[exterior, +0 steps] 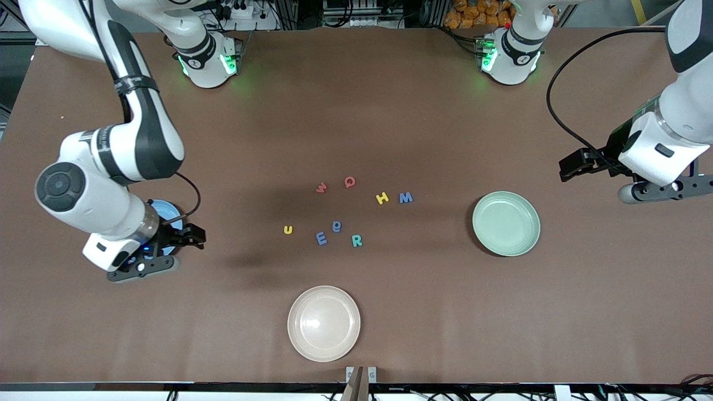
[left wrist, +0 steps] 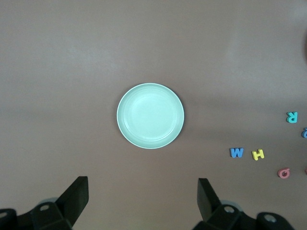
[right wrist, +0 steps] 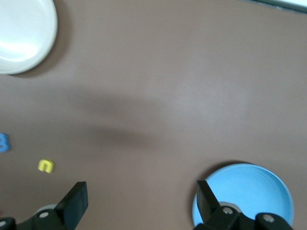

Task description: Sort upper and lower case letters into plates

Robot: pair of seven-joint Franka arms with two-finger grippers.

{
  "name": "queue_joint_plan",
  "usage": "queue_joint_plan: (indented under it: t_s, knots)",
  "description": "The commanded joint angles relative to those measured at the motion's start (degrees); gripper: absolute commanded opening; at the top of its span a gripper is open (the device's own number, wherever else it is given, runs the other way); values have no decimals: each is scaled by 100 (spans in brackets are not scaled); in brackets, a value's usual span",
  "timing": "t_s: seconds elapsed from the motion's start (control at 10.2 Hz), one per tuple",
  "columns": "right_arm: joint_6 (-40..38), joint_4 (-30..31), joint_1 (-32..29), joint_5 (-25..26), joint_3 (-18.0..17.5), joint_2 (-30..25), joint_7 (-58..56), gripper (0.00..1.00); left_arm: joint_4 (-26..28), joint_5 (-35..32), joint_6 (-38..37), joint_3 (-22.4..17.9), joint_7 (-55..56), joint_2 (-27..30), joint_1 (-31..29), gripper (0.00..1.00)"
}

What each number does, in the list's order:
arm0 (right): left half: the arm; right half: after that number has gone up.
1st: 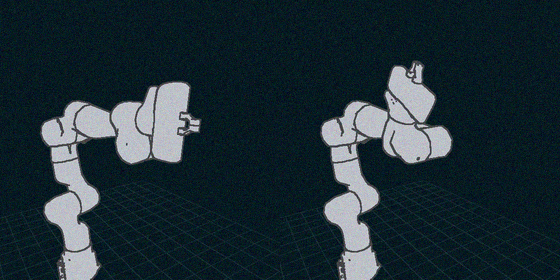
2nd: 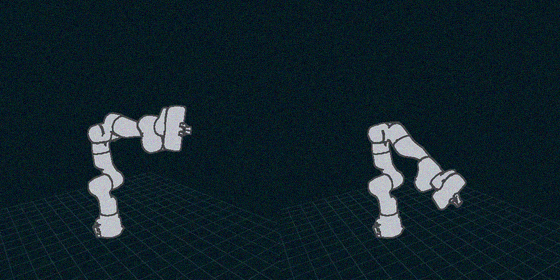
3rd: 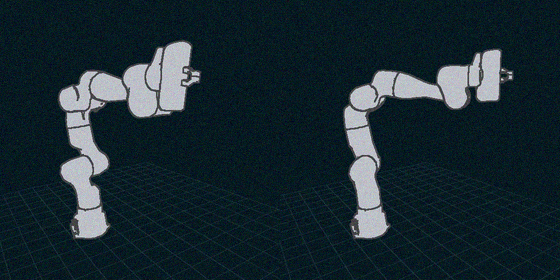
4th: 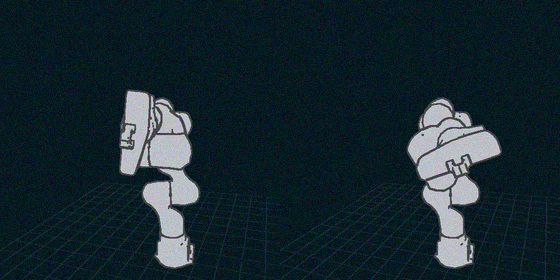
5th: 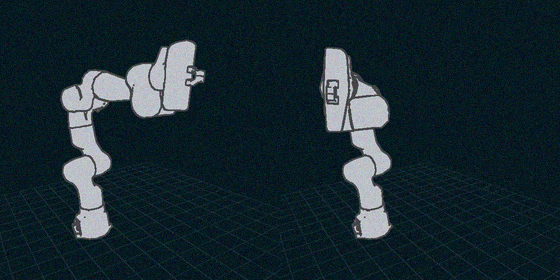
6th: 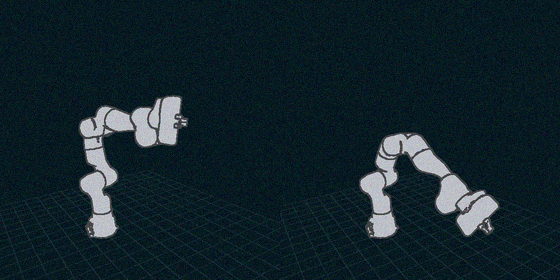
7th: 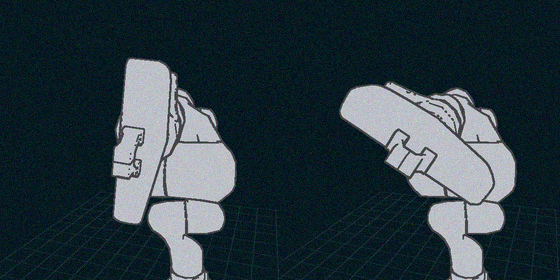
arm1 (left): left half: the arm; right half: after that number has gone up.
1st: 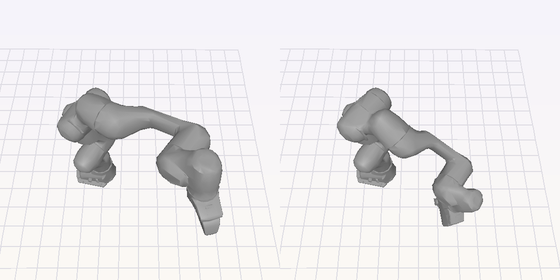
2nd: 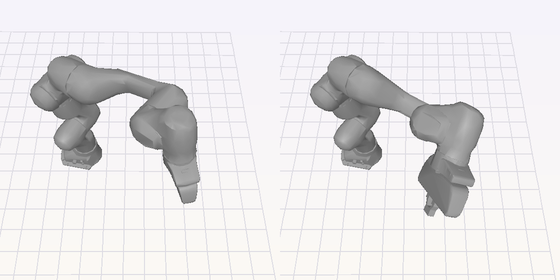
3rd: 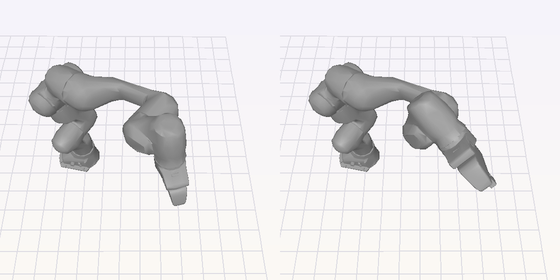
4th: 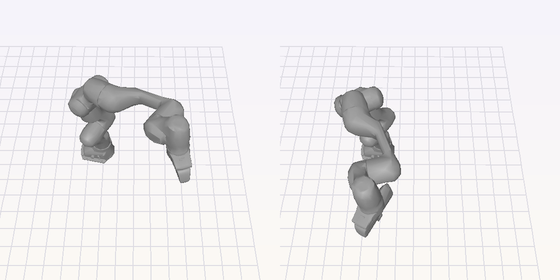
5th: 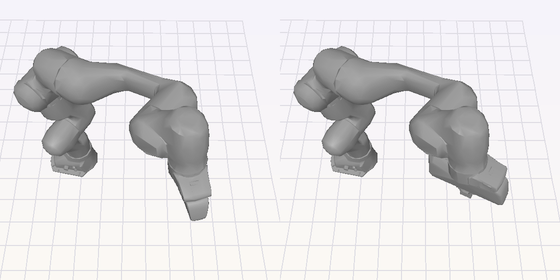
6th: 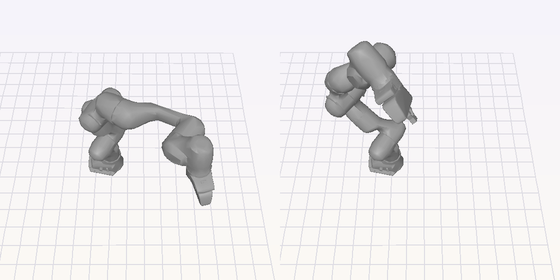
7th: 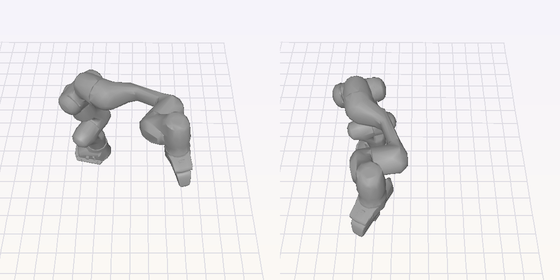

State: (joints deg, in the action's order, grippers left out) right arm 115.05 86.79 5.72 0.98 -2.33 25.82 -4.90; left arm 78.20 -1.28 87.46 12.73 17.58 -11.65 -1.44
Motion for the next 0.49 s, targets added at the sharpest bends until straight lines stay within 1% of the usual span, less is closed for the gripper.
queue_joint_plan:
  t_s: [0.0, 0.2, 0.39]
  knots:
    - [-628, 110, -429, -28, -57, -400, -448, 100, 55, -109, -1, 10, -87, 92, -41, 100]
    - [-1193, 189, -738, -28, -48, -673, -529, 100, 64, -118, -1, 19, -96, 101, -50, 100]
    - [-1240, 618, -923, -37, -57, -1260, -644, 100, 133, -145, -1, 80, -585, 31, 55, 100]
